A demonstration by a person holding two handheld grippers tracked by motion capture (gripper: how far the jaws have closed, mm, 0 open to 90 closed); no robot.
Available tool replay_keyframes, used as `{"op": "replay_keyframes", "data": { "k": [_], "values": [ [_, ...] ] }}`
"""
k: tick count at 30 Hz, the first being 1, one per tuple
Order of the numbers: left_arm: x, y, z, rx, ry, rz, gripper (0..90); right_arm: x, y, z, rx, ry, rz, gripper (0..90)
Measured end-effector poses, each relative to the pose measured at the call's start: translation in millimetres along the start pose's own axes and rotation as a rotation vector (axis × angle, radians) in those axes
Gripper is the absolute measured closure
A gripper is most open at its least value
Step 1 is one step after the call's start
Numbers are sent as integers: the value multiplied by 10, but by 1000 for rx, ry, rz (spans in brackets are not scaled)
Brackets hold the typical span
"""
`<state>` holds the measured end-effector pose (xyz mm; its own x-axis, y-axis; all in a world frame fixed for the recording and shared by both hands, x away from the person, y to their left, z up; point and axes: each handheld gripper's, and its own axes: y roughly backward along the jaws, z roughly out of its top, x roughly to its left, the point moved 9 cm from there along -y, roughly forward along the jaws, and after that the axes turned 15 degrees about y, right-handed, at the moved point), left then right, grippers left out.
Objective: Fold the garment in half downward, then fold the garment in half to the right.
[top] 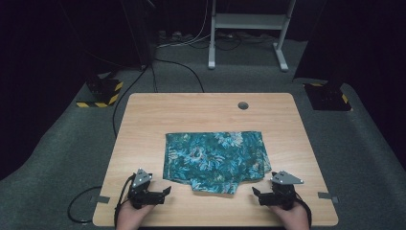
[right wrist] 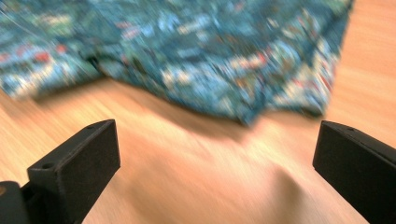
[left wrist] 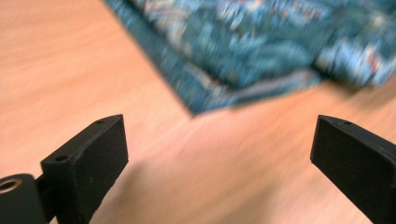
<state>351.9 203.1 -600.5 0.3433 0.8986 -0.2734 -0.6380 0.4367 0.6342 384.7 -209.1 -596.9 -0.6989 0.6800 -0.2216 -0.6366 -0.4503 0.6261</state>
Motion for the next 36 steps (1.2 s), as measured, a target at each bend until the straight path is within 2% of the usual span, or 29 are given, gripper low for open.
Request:
{"op": "replay_keyframes", "data": {
  "k": [6,8,13,22,27,31,36],
  "values": [
    [89,48,-89,32,-27,57,45,-24,98,-146,52,28,-26,7],
    [97,34,-94,45,-22,64,45,-21,106,-158,57,28,-28,11],
    [110,38,-88,40,-11,64,44,8,84,-163,80,50,-24,16],
    [89,22,-107,53,-46,89,30,8,81,-177,88,23,-3,16],
    [88,21,-115,60,-40,89,22,7,77,-181,90,17,7,16],
    [85,18,-117,62,-39,94,5,4,67,-195,101,-9,28,3],
    [89,19,-114,61,-32,101,5,4,69,-198,103,-19,26,0]
  ]
}}
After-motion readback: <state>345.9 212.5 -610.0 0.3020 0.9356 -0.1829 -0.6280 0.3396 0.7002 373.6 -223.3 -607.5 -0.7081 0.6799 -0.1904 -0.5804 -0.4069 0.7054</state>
